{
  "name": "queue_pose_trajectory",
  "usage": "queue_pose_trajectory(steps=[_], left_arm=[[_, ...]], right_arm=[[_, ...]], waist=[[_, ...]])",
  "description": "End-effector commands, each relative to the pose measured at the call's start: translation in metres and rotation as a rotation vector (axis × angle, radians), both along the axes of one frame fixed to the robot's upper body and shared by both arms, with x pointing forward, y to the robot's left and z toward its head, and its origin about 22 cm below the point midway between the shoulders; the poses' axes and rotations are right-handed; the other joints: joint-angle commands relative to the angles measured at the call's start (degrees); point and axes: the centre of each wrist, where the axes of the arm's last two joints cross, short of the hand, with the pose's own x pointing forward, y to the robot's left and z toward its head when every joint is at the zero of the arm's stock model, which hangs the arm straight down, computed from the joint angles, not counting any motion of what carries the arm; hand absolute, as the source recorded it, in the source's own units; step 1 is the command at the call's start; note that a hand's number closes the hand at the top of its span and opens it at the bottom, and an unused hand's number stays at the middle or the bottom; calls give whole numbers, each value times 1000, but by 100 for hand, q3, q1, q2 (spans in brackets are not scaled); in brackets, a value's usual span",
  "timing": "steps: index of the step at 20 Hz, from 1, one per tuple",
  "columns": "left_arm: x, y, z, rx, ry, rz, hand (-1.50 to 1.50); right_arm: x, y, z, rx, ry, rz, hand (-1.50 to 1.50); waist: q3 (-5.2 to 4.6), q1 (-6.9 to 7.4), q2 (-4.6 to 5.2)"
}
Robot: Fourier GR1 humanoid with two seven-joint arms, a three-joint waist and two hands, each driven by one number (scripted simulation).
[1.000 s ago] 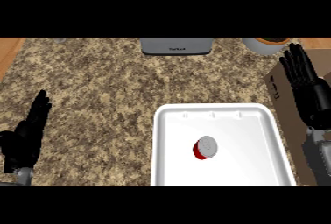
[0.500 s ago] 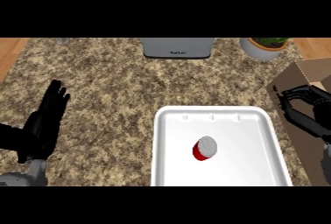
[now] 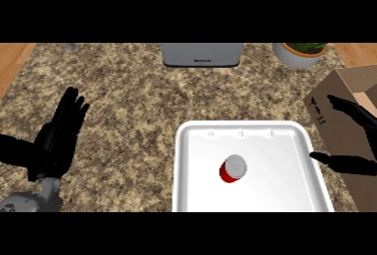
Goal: Pick the can from the tray and place it in the cardboard box
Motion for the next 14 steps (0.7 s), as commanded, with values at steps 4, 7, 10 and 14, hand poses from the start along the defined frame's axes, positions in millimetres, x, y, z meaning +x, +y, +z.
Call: queue_pose_trajectory(steps=[4,7,10,14], left_arm=[[5,-3,-2,0,-2,19,0],[2,6,-1,-7,9,-14,0],[0,5,11,-4,3,3,0],[25,-11,9,8,4,5,0]], right_arm=[[-6,0,45,-302,338,246,-150],[-3,30,78,-330,396,266,-150],[-8,49,96,-289,424,311,-150],[-15,85,98,-186,409,347,-150]], waist=[[22,-44,10],[23,3,6],[34,19,7],[36,-23,25]])
